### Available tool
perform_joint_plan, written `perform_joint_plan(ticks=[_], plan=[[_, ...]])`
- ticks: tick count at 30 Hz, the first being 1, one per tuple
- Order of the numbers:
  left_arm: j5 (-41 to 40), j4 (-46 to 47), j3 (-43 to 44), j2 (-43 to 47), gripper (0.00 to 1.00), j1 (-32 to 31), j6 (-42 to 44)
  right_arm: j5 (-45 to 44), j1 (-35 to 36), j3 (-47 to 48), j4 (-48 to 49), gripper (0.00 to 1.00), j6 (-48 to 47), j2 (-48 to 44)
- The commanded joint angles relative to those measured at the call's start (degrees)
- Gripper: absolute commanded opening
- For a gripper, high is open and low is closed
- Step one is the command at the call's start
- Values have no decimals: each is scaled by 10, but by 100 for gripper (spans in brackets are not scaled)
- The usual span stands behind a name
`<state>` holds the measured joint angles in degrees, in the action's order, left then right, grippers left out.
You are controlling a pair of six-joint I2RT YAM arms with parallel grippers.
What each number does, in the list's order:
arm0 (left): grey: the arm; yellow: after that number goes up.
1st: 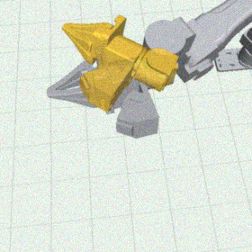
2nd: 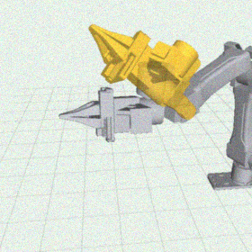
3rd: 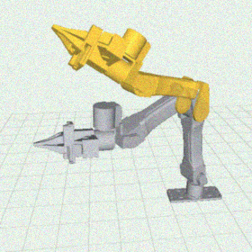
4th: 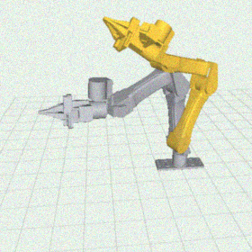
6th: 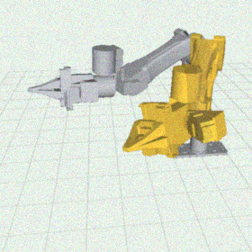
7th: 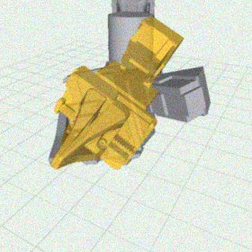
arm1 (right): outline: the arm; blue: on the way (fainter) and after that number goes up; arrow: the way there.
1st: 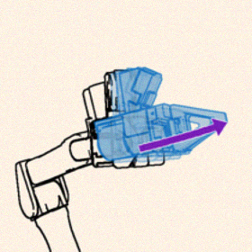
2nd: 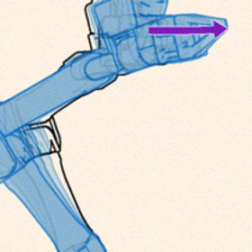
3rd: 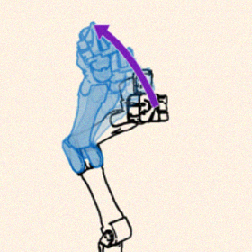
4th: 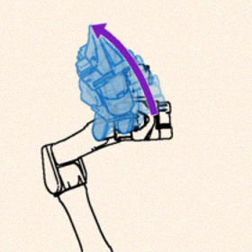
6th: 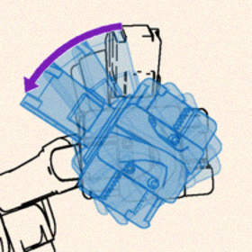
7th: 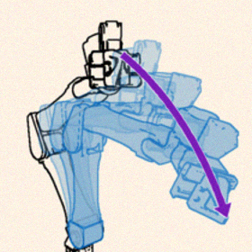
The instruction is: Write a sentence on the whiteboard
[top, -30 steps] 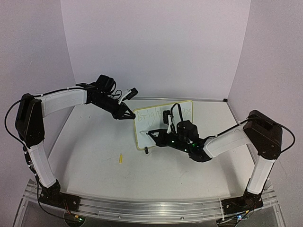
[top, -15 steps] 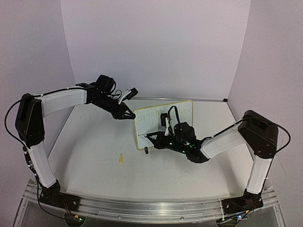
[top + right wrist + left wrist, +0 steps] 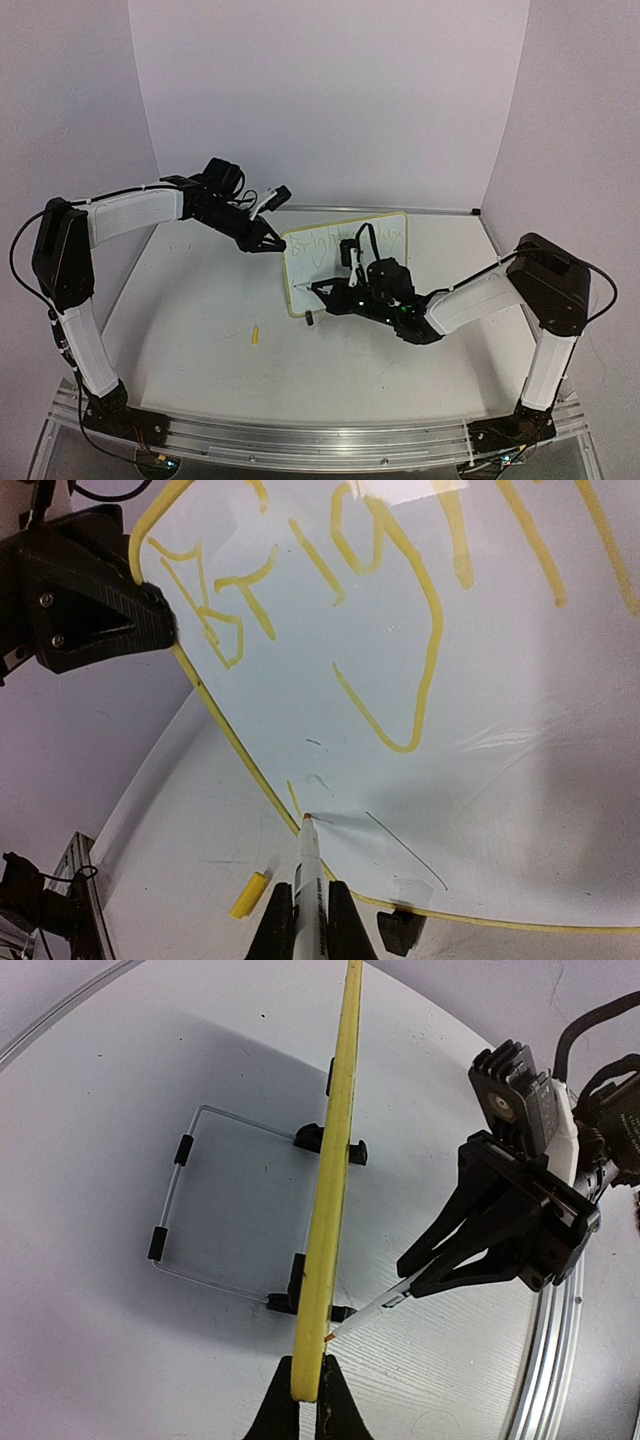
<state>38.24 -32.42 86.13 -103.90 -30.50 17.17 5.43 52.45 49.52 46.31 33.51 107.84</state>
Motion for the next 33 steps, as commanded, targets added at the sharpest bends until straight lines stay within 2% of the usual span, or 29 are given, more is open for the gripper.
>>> perform_joint_plan(ticks=[1, 10, 33], plan=[[-15, 4, 0, 18, 0, -2, 19, -28, -3, 25, -6, 0, -17, -35], [-14, 5, 0, 20, 0, -2, 20, -18, -3, 45, -21, 0, -24, -33], [-12, 4, 2, 18, 0, -2, 18, -54, -3, 0, -28, 0, 3, -16]])
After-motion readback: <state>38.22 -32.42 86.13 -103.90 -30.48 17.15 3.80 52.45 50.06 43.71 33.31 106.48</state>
